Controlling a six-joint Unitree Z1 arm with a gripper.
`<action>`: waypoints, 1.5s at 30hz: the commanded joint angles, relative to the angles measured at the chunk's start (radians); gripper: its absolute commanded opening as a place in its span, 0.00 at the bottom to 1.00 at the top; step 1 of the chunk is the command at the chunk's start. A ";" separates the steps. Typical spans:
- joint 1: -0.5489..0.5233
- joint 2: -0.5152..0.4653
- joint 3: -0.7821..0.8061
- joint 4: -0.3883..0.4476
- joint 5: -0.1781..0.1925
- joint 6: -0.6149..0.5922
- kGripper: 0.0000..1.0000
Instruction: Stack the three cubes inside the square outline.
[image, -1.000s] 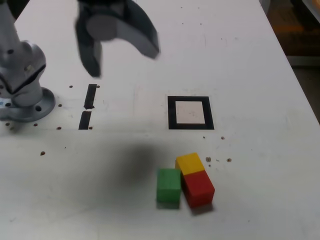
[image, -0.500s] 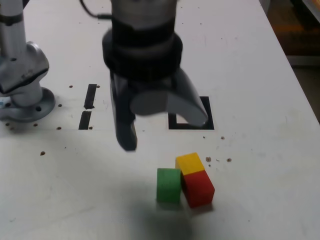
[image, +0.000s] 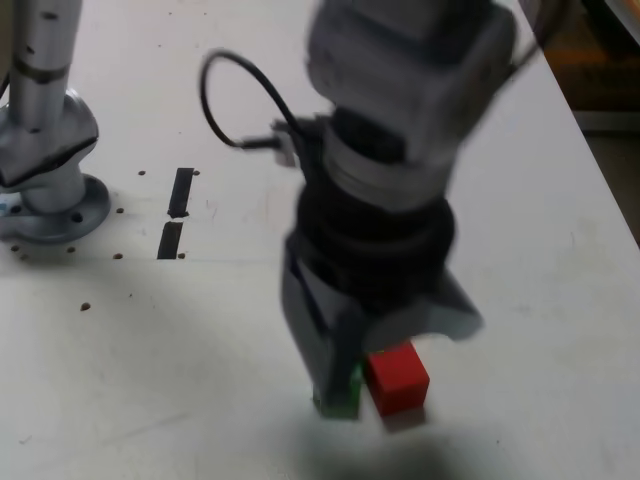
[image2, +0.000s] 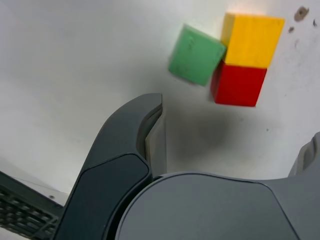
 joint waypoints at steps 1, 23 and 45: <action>0.004 0.028 -0.023 -0.004 -0.005 -0.003 0.98; 0.043 0.114 0.070 -0.176 -0.033 0.026 0.97; 0.098 0.078 0.194 -0.261 -0.026 0.087 0.82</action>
